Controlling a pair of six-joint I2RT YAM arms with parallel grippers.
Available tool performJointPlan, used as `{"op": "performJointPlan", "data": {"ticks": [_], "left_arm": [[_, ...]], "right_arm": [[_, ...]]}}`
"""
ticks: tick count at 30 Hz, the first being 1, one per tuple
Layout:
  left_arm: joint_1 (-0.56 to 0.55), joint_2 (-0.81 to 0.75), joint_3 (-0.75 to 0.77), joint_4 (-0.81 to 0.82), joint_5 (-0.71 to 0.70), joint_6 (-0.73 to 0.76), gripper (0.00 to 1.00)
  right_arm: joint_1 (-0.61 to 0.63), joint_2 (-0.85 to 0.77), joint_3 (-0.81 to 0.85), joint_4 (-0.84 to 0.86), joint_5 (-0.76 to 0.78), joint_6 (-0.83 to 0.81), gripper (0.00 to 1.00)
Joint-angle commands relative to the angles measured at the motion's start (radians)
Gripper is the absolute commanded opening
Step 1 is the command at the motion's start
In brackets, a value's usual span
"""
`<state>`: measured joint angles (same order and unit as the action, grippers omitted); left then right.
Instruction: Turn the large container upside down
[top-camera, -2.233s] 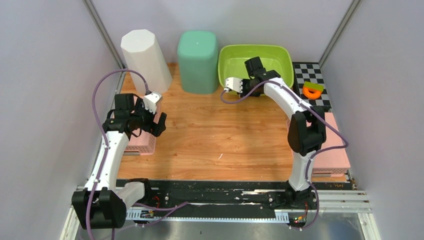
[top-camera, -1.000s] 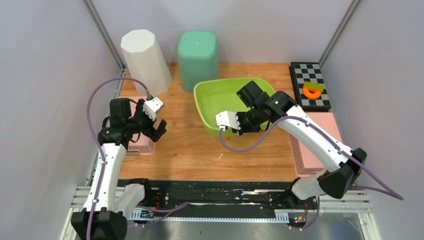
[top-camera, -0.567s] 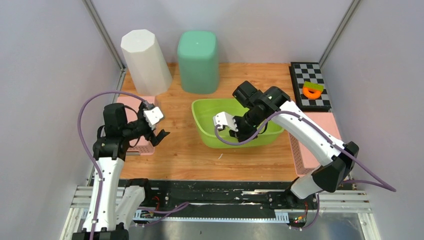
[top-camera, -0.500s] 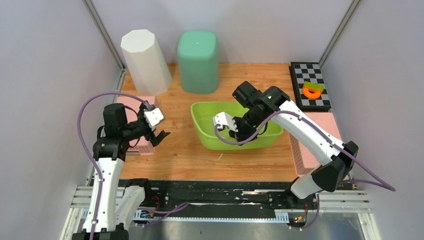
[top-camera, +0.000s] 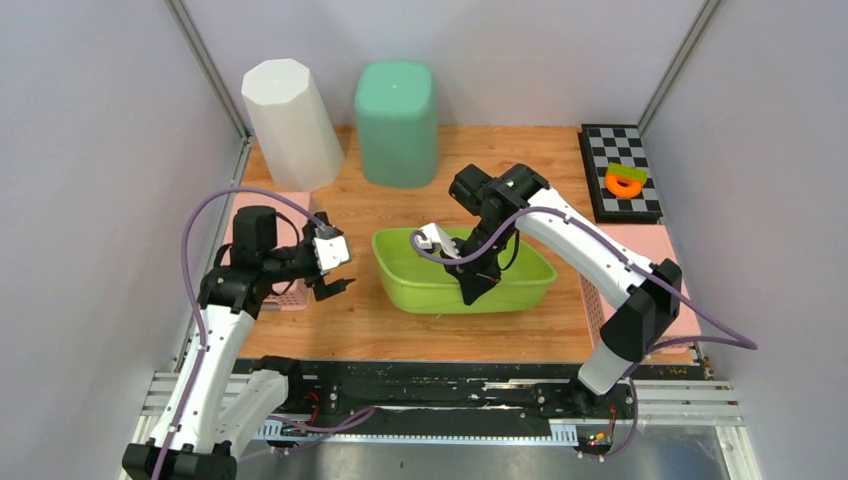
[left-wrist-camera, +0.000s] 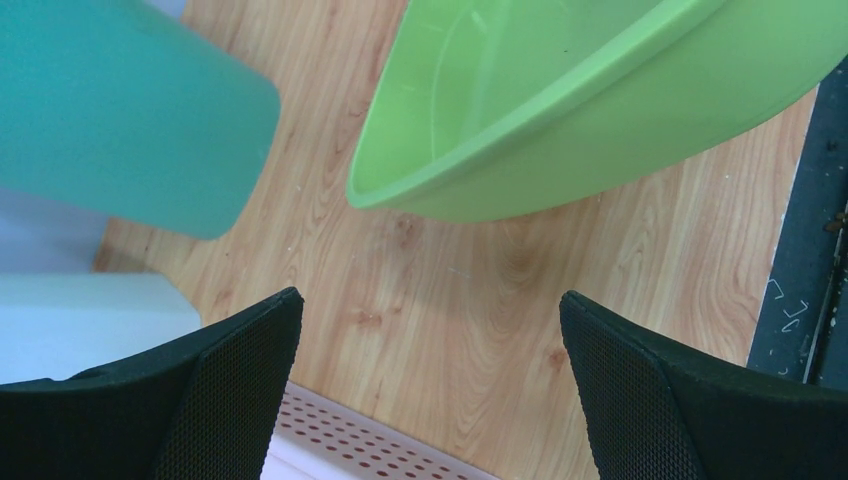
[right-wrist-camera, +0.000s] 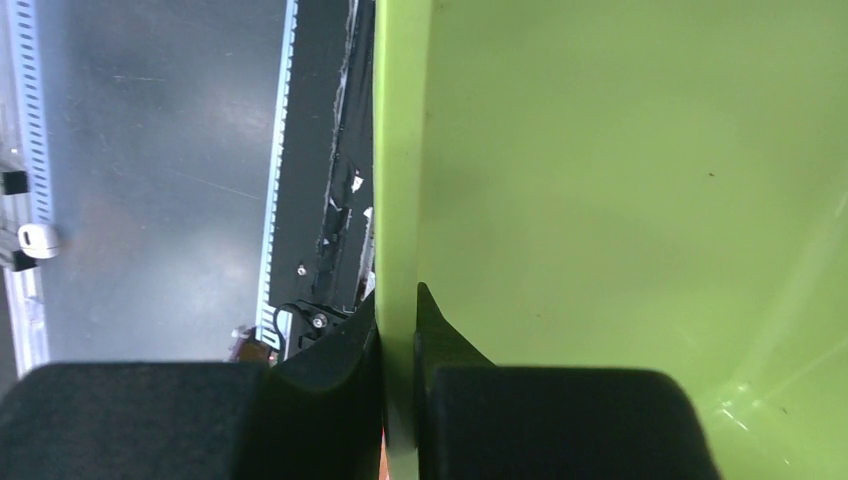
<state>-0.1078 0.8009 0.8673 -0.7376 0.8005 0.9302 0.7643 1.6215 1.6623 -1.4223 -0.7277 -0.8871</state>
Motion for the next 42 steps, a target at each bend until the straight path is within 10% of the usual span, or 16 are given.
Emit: {"op": "performJointPlan", "data": {"ticks": [1,19,34,42], "left_arm": [[-0.040,0.012,-0.004,-0.036,0.003,0.089,1.00],[-0.285,0.088,-0.008,0.055,-0.144,0.072,0.88],[-0.320,0.080,-0.033,0.007,-0.107,0.119,0.38],[-0.331,0.094,-0.040,-0.003,-0.075,0.125,0.27]], "right_arm": [[0.014,0.038,0.044,-0.086,-0.097,-0.002,0.03],[0.029,0.162,0.171,-0.172,-0.219,0.020,0.03],[0.035,0.207,0.190,-0.181,-0.228,0.026,0.03],[0.036,0.211,0.192,-0.182,-0.228,0.028,0.03]]}}
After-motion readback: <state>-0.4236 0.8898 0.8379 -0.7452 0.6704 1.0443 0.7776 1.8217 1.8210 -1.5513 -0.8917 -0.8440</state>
